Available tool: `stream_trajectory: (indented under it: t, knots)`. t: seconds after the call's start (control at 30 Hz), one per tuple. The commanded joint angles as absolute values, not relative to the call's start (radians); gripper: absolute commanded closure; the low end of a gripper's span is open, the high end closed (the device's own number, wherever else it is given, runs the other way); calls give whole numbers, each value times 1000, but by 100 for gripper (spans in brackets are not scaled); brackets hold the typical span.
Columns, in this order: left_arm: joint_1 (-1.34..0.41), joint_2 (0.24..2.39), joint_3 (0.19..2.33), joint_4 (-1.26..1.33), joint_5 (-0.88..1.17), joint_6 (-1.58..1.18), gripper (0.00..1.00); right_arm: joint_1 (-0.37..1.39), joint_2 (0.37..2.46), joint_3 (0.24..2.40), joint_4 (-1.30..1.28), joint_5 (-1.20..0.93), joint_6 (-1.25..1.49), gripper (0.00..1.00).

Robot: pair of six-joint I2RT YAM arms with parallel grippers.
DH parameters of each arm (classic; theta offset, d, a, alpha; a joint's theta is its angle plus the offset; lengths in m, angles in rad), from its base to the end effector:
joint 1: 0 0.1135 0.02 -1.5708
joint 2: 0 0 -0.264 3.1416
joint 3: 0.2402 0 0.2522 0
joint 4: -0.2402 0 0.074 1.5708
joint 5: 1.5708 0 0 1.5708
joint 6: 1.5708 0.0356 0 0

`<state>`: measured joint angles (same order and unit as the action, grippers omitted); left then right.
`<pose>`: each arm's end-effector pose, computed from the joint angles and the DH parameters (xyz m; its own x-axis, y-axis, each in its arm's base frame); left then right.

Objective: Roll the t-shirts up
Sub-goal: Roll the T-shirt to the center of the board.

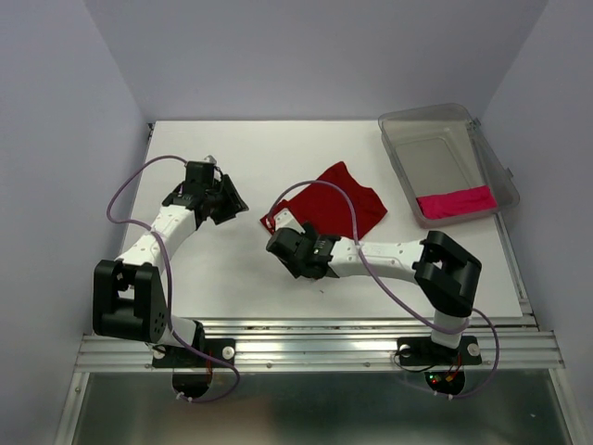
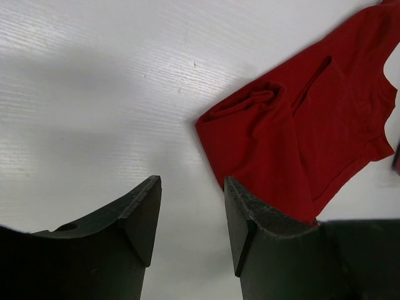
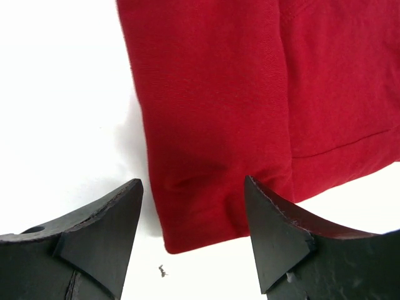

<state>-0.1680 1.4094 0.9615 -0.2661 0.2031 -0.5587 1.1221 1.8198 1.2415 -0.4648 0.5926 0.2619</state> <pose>0.3011 -0.0584 0.2508 -0.7140 -0.4055 -0.5708 -0.0759 0.8553 -0.5126 0.1806 0.3294 0.1963 -0.5239 -0.5931 -0.6113 -0.5070 0.7939 -0.3357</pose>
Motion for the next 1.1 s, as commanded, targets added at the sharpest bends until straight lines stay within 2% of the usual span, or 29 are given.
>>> stream_trajectory:
  t: [0.0,0.27,0.33,0.43,0.47,0.6,0.73,0.87,1.07]
  knots:
    - [-170,1377,950,-249,215,-552,44,1138,1830,1244,-454,600,268,29]
    - [-169,1374,927,-236,232,-569,44,1118,1882,1184,-356,611,252,29]
    - [-170,1370,916,-236,233,-574,44,1118,1899,1183,-344,603,242,36]
    - [-170,1359,897,-229,238,-584,40,1108,1902,1181,-334,583,238,56]
    - [-170,1355,891,-226,250,-586,36,1108,1901,1181,-328,575,238,72]
    - [-175,1341,841,-173,313,-607,21,1108,1870,1178,-311,533,245,99]
    - [-199,1333,773,-102,365,-630,9,1108,1803,1155,-259,444,252,99]
    - [-228,1307,678,36,417,-679,1,1086,1753,1126,-220,339,281,99]
    - [-252,1356,614,161,443,-727,1,1066,1686,1057,-163,178,325,99]
